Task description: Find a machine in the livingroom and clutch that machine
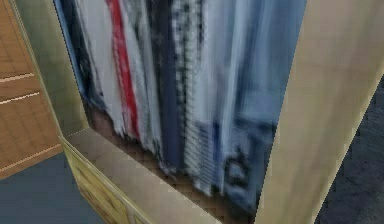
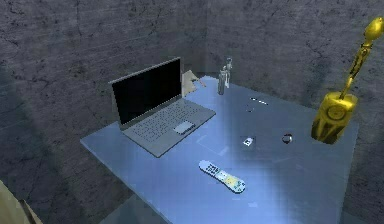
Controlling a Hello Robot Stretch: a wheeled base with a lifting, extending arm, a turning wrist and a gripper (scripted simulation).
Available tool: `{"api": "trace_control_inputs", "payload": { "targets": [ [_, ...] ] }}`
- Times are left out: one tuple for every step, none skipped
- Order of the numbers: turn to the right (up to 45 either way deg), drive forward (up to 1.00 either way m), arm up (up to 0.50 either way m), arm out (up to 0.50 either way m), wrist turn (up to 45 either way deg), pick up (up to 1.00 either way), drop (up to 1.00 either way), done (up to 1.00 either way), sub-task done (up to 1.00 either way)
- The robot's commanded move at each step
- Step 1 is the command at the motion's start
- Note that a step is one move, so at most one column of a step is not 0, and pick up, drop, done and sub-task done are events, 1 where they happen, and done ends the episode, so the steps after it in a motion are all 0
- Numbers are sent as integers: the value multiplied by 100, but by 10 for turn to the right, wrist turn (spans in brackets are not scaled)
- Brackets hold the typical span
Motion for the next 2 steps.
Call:
{"api": "trace_control_inputs", "payload": {
  "targets": [
    [0, 0, 32, 0, 0, 0, 0, 0, 0],
    [0, 0, 0, 42, 0, 0, 0, 0, 0]
  ]
}}
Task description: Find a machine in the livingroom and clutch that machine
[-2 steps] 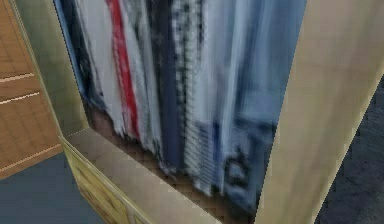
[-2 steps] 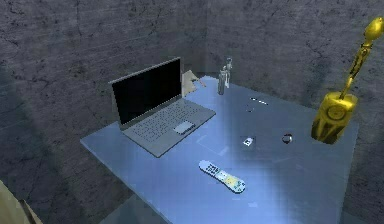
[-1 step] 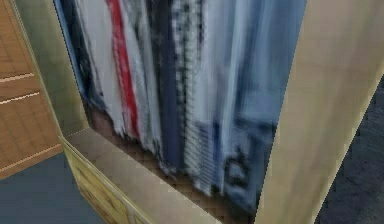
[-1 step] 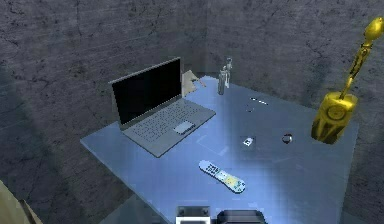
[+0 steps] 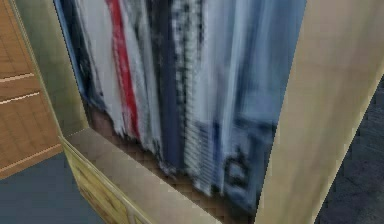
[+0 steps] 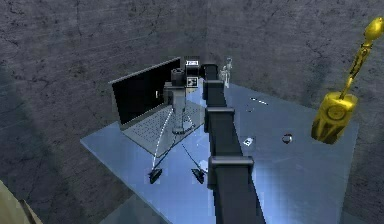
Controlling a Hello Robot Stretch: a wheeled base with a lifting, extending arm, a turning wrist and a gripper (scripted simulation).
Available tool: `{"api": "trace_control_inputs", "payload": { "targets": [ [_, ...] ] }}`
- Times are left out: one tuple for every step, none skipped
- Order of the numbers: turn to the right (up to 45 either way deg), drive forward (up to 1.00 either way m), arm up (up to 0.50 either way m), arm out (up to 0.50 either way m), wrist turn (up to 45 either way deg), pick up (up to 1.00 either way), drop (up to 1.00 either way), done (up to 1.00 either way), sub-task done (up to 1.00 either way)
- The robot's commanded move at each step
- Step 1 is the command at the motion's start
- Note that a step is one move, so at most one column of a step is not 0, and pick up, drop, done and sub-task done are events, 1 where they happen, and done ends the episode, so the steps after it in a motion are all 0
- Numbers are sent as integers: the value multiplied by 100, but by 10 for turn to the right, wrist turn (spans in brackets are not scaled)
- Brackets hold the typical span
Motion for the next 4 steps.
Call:
{"api": "trace_control_inputs", "payload": {
  "targets": [
    [0, 0, 0, 0, 450, 0, 0, 0, 0],
    [0, 0, 0, 0, 450, 0, 0, 0, 0],
    [0, 0, 0, 0, 450, 0, 0, 0, 0],
    [0, 0, 0, 0, 60, 0, 0, 0, 0]
  ]
}}
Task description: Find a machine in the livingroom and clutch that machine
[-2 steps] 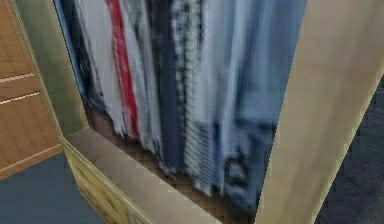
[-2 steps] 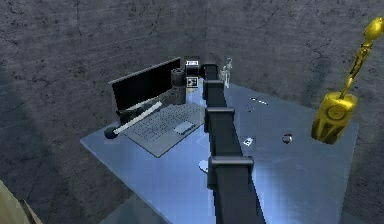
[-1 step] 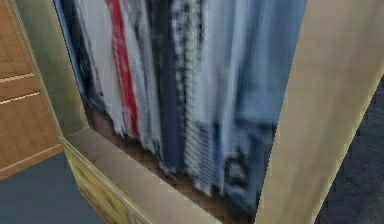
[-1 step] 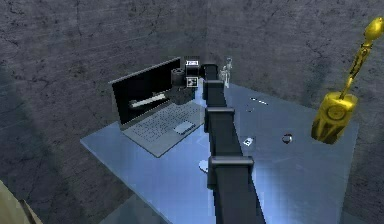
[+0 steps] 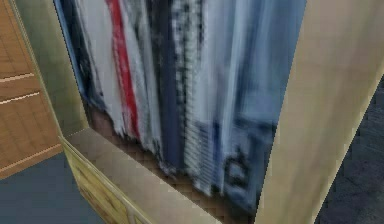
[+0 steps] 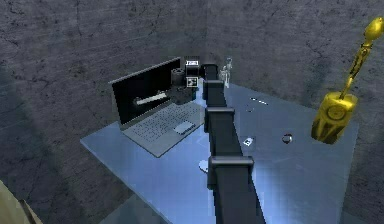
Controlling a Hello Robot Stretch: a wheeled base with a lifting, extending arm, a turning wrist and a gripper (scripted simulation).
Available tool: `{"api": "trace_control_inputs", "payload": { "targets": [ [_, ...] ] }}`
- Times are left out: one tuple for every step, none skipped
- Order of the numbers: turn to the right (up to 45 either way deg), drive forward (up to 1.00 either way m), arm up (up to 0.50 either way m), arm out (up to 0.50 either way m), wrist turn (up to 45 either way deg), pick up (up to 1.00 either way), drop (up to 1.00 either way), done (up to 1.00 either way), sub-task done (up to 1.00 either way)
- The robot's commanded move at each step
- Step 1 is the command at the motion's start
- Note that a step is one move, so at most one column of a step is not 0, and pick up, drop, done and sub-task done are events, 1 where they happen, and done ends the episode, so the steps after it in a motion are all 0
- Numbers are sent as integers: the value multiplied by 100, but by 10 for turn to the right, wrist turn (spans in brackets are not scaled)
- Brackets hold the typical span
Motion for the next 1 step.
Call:
{"api": "trace_control_inputs", "payload": {
  "targets": [
    [0, 0, -30, 0, 0, 0, 0, 0, 0]
  ]
}}
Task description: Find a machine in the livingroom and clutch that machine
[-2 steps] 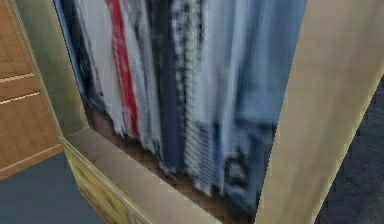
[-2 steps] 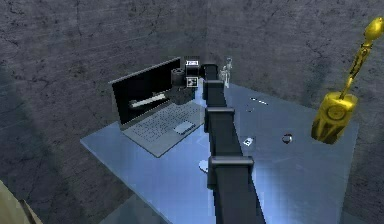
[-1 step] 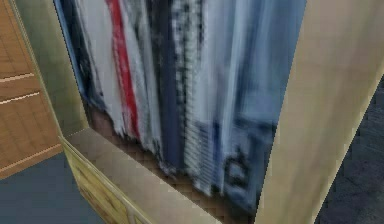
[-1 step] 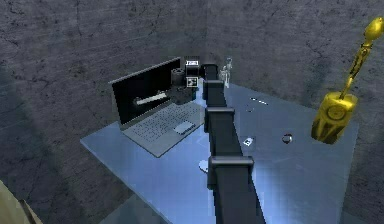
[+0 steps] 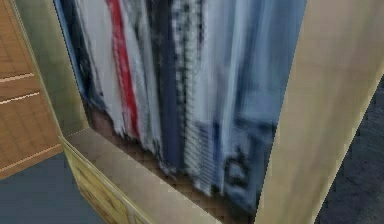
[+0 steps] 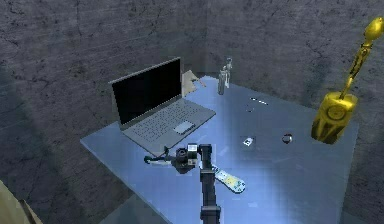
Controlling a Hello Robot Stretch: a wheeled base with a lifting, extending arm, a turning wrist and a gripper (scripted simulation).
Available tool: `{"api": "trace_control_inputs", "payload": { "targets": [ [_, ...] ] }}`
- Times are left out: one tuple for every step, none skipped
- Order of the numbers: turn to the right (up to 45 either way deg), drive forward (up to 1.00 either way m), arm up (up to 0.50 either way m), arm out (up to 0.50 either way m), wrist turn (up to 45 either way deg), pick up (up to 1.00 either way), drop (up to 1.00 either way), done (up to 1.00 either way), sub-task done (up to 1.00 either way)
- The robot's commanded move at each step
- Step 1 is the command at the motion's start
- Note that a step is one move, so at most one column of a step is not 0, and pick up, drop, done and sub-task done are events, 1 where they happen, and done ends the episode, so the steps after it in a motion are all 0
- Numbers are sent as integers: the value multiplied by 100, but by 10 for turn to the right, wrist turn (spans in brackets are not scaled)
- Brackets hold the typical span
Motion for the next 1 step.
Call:
{"api": "trace_control_inputs", "payload": {
  "targets": [
    [0, 0, 0, 0, 0, 100, 0, 0, 0]
  ]
}}
